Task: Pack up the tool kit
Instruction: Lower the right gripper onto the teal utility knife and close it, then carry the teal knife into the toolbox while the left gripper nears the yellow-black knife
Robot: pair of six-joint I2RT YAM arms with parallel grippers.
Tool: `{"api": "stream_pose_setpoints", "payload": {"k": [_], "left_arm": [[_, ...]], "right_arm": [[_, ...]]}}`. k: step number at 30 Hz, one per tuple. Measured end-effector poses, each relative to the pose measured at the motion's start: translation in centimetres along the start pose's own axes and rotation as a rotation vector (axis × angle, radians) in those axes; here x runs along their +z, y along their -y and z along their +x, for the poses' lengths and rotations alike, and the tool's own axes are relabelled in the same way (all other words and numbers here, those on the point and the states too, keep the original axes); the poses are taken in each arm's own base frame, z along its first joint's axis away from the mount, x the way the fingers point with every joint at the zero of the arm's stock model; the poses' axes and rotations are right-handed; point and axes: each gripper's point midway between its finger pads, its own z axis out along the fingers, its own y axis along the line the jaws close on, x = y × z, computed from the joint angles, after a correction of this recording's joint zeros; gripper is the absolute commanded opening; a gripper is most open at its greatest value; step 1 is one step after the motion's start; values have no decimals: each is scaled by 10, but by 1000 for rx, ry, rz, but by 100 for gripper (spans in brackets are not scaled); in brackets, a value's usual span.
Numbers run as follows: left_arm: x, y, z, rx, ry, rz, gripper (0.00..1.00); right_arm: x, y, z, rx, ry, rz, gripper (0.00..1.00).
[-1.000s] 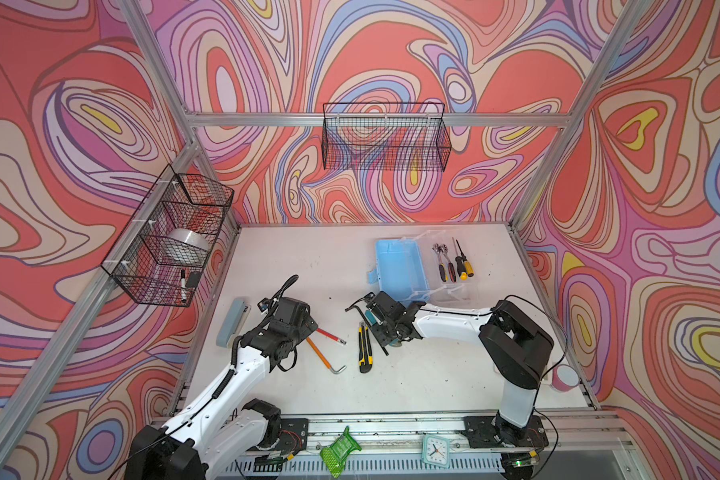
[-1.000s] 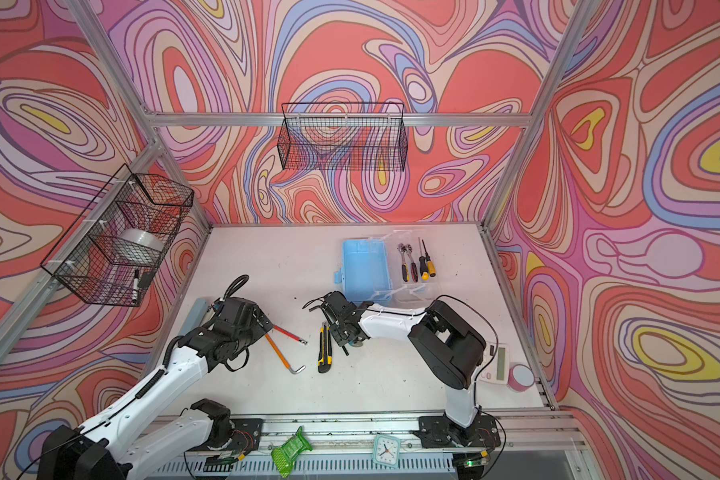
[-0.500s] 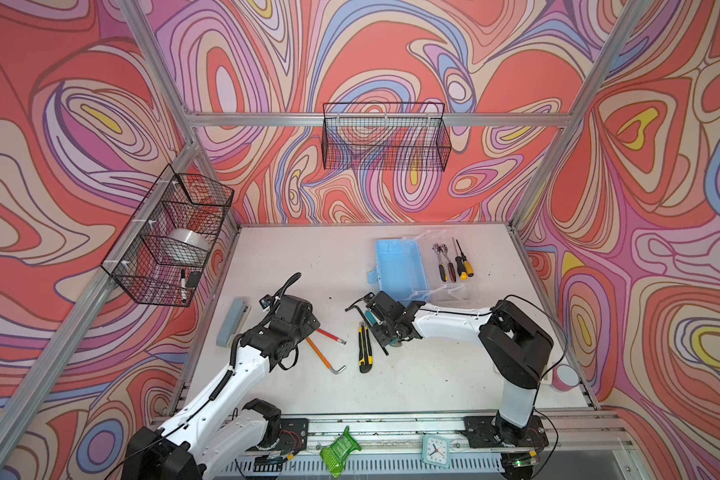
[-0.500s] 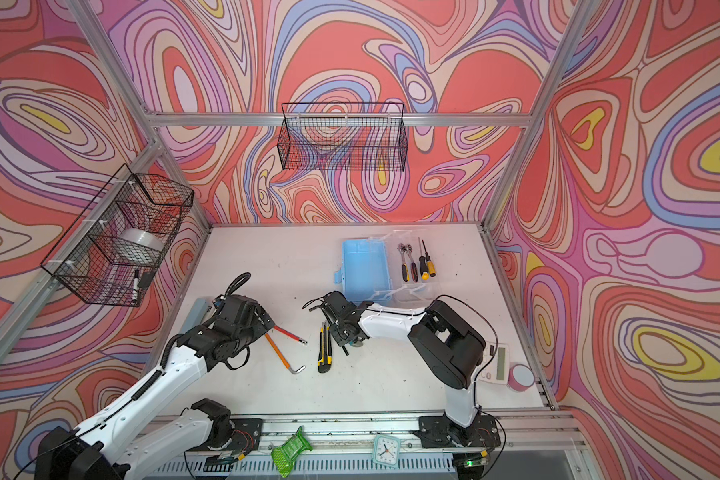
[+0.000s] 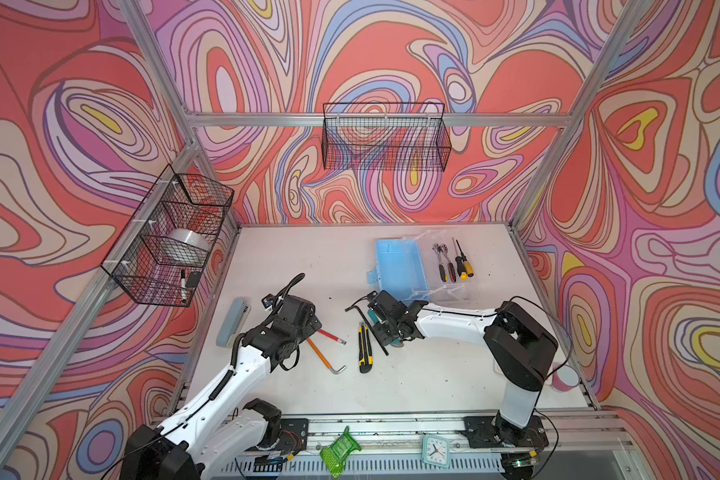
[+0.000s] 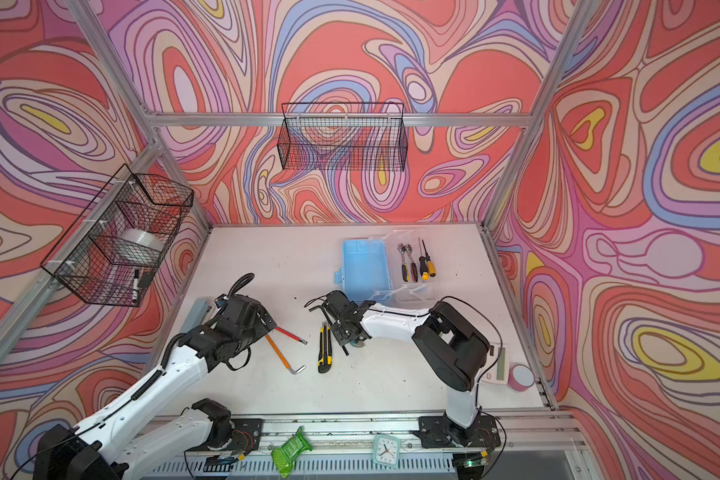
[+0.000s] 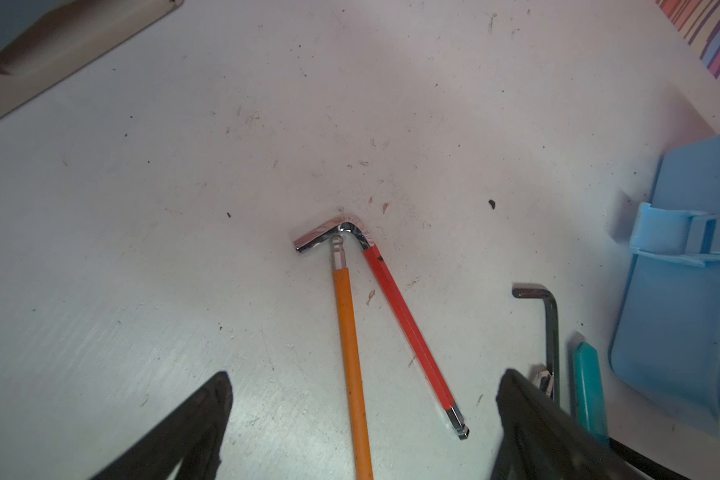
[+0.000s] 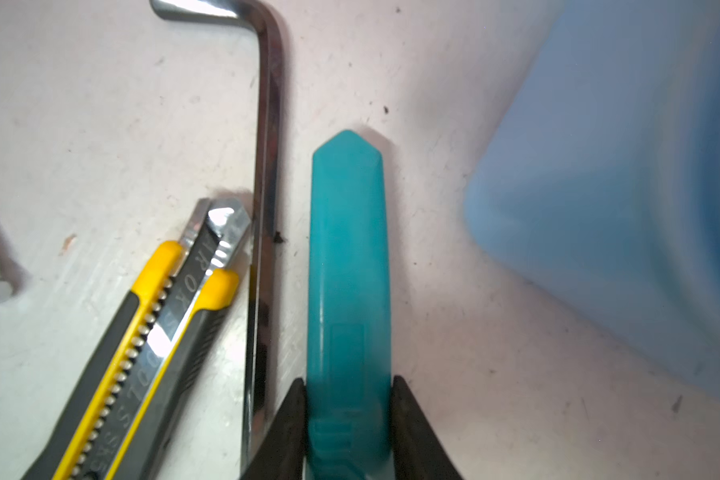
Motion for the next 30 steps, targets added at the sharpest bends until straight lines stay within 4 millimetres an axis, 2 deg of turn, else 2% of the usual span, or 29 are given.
{"api": "stream_pose_setpoints", "payload": {"k": [12,16,22,30], "left_arm": [[-3,7,4,41,1,5,100],[-3,10,7,63,1,3,100],[-5,21,12,128,-1,-2,100],[-9,46,24,254,-7,-1,100]], "right_arm": [[-34,8,-25,80,95,-44,16],[-49,18,-37,127,138,-73,16],[-65,42,-53,206,189,-100,16],[-77,85,-61,296,222,-95,16]]}}
